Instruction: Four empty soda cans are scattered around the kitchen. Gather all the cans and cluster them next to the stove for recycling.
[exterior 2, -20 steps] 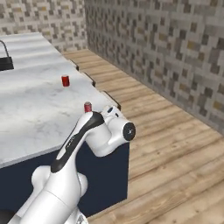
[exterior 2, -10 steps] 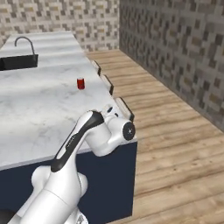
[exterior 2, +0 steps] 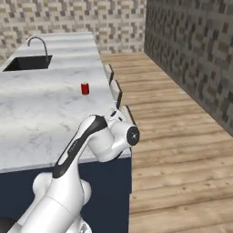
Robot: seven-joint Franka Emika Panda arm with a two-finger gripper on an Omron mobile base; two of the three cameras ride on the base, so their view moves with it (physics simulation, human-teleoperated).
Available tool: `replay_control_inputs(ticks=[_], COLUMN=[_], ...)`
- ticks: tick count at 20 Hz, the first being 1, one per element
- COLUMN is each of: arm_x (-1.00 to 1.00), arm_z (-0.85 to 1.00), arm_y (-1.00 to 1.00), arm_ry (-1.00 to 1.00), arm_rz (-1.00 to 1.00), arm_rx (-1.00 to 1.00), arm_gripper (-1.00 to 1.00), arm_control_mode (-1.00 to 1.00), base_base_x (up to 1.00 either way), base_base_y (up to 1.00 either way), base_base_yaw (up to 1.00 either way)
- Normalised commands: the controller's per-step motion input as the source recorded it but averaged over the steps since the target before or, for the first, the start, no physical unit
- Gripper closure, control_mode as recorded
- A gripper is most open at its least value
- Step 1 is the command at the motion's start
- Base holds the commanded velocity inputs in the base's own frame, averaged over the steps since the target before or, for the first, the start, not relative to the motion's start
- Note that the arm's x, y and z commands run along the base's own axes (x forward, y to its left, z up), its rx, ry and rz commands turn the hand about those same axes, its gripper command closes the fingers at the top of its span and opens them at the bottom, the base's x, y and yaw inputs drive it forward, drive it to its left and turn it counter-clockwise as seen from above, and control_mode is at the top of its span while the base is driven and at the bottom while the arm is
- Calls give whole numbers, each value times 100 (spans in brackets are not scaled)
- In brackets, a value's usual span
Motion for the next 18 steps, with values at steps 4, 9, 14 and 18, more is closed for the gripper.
replay_control_inputs(ticks=[4, 9, 14, 18], arm_x=[0, 0, 0, 0], arm_z=[0, 0, 0, 0], arm_y=[0, 0, 0, 0], arm_ry=[0, 0, 0, 0], arm_rz=[0, 0, 0, 0], arm_rx=[0, 0, 0, 0], arm_gripper=[-100, -100, -100, -100], arm_control_mode=[100, 100, 100, 100], base_base_x=[31, 16, 12, 12], base_base_y=[-40, -9, 6, -18], base_base_yaw=[27, 30, 33, 23])
